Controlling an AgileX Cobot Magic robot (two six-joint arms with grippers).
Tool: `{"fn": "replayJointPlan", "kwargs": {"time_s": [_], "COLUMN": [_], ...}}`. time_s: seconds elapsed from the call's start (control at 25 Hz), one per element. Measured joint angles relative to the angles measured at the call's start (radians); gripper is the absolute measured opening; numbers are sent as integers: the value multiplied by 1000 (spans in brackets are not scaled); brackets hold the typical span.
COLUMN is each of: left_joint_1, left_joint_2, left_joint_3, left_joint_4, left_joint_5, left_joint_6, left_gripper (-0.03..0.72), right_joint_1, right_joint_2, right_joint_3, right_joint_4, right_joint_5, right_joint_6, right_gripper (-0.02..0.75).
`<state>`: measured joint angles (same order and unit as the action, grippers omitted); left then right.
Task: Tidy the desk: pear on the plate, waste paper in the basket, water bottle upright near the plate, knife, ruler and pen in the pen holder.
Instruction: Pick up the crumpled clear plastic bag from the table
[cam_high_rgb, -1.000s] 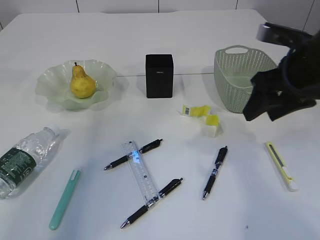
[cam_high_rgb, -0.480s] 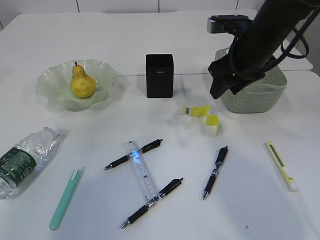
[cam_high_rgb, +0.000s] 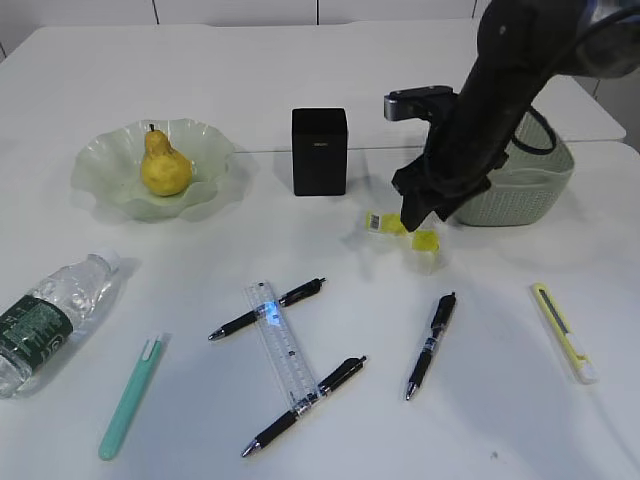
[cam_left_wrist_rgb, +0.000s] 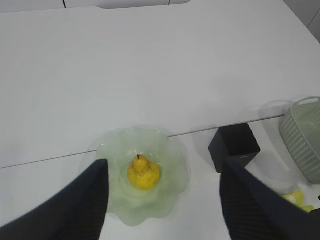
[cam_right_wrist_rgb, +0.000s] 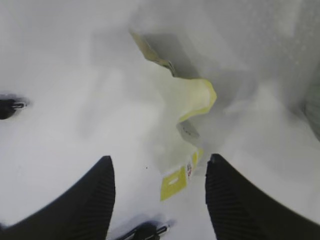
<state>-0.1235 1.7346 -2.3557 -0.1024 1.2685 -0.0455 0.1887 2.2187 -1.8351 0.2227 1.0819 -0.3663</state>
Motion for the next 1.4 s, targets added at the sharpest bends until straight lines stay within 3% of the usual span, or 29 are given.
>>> {"fn": "replayJointPlan", "kwargs": {"time_s": [0.32, 1.4], "left_joint_1": [0, 0], "left_joint_2": [0, 0], "left_joint_3": [0, 0], "left_joint_4": [0, 0], "left_joint_5": [2, 2], "left_joint_6": [-2, -2], "left_gripper": [489, 489], "right_joint_1": [0, 0], "right_joint_2": [83, 124], "right_joint_3": [-73, -89], "right_joint_4": [-35, -49], "right_joint_5": [-3, -43], "right_joint_6": [-5, -9], "right_gripper": [454, 450]}}
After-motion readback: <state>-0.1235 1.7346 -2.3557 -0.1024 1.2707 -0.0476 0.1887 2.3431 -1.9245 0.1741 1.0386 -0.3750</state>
